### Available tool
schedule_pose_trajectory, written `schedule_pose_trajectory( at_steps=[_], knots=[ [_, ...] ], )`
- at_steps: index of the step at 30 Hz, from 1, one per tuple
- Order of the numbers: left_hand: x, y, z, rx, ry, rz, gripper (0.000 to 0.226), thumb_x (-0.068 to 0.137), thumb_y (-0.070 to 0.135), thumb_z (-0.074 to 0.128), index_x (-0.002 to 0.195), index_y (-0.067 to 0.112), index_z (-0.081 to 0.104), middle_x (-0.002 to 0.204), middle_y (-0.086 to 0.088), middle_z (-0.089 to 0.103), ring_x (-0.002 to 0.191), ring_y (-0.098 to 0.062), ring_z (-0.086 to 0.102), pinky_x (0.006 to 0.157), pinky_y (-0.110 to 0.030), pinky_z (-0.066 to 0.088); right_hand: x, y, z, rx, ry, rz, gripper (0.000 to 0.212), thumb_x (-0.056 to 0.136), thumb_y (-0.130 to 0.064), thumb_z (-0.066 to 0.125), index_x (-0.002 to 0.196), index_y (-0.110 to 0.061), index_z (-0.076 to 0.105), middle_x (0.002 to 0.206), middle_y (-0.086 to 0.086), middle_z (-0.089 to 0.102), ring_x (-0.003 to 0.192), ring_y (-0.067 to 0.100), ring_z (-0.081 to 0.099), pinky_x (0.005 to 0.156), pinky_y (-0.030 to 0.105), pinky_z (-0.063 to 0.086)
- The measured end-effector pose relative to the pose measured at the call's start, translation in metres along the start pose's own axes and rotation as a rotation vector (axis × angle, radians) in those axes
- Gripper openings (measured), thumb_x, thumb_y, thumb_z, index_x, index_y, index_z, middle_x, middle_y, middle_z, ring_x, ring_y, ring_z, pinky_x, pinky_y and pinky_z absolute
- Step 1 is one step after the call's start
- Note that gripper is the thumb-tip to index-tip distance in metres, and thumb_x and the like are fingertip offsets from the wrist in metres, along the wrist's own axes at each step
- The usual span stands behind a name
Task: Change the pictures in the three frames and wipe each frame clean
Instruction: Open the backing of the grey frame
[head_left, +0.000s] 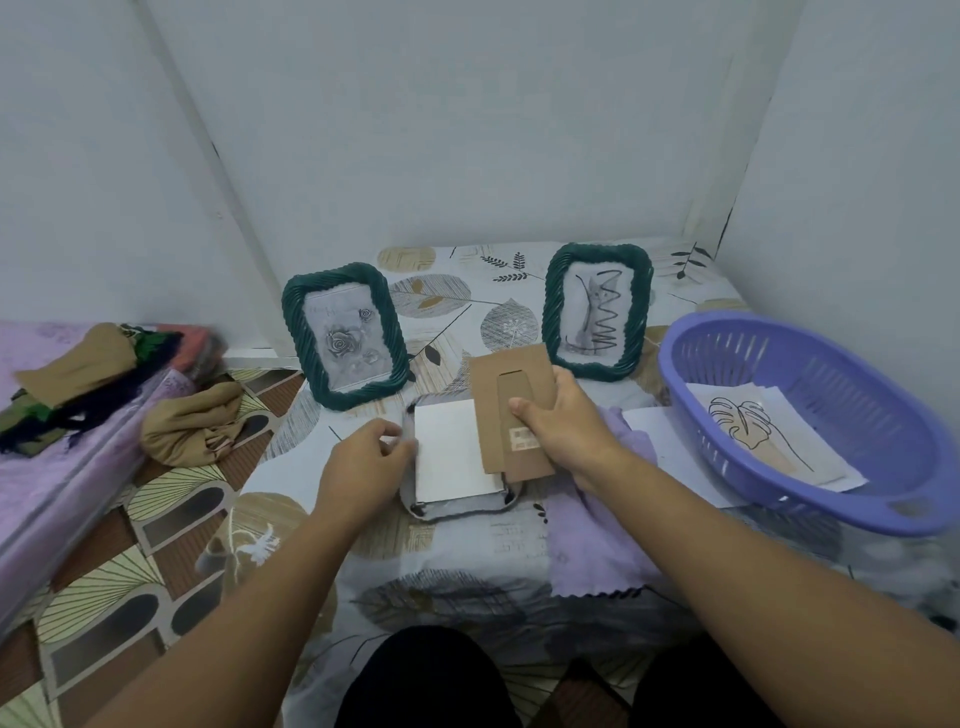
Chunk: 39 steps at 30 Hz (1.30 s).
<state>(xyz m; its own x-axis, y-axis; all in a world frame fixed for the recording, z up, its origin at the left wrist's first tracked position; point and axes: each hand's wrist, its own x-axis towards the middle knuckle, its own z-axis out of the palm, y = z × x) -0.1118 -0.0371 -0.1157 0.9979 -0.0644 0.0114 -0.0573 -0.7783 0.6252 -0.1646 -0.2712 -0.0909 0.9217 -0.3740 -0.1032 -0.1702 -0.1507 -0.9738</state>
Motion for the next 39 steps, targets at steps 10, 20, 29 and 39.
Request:
schedule_pose_trajectory(
  at_steps=[10,20,29,39],
  knots=[
    [-0.003,-0.022,-0.006,-0.035,0.153,0.01,0.021,0.095,0.031,0.064,0.111,0.021,0.074,0.085,0.005,0.072,0.083,-0.015,0.063,0.074,-0.03,0.042,0.005,0.01,-0.029,-0.602,0.081,0.054,0.036,0.096,-0.047,0.057,0.124,-0.029,0.043,0.115,-0.007,0.069,0.118,0.031,0.058,0.101,0.049,0.031],
    [-0.013,-0.025,-0.002,-0.134,0.272,0.021,0.017,0.09,0.024,0.066,0.102,0.019,0.078,0.068,0.005,0.065,0.077,-0.017,0.06,0.077,-0.032,0.046,0.005,0.024,0.0,-0.734,0.047,0.1,0.063,0.096,-0.053,0.056,0.146,-0.02,0.034,0.14,0.009,0.058,0.138,0.034,0.042,0.108,0.05,0.025],
    [-0.014,-0.024,-0.002,-0.172,0.288,-0.006,0.015,0.088,0.026,0.069,0.098,0.022,0.078,0.07,0.008,0.068,0.077,-0.013,0.062,0.079,-0.031,0.048,-0.007,0.02,0.003,-0.722,0.186,-0.068,0.043,0.094,-0.051,0.059,0.131,-0.031,0.051,0.13,0.004,0.037,0.126,0.031,0.036,0.109,0.045,0.028],
    [-0.015,-0.023,-0.004,-0.206,0.298,-0.017,0.015,0.086,0.026,0.069,0.097,0.022,0.079,0.07,0.008,0.069,0.077,-0.011,0.062,0.077,-0.027,0.043,-0.003,-0.005,0.064,-0.843,-0.055,-0.134,0.041,0.082,-0.069,0.066,0.098,-0.031,0.065,0.119,0.0,0.052,0.121,0.025,0.046,0.1,0.045,0.042]
  ],
)
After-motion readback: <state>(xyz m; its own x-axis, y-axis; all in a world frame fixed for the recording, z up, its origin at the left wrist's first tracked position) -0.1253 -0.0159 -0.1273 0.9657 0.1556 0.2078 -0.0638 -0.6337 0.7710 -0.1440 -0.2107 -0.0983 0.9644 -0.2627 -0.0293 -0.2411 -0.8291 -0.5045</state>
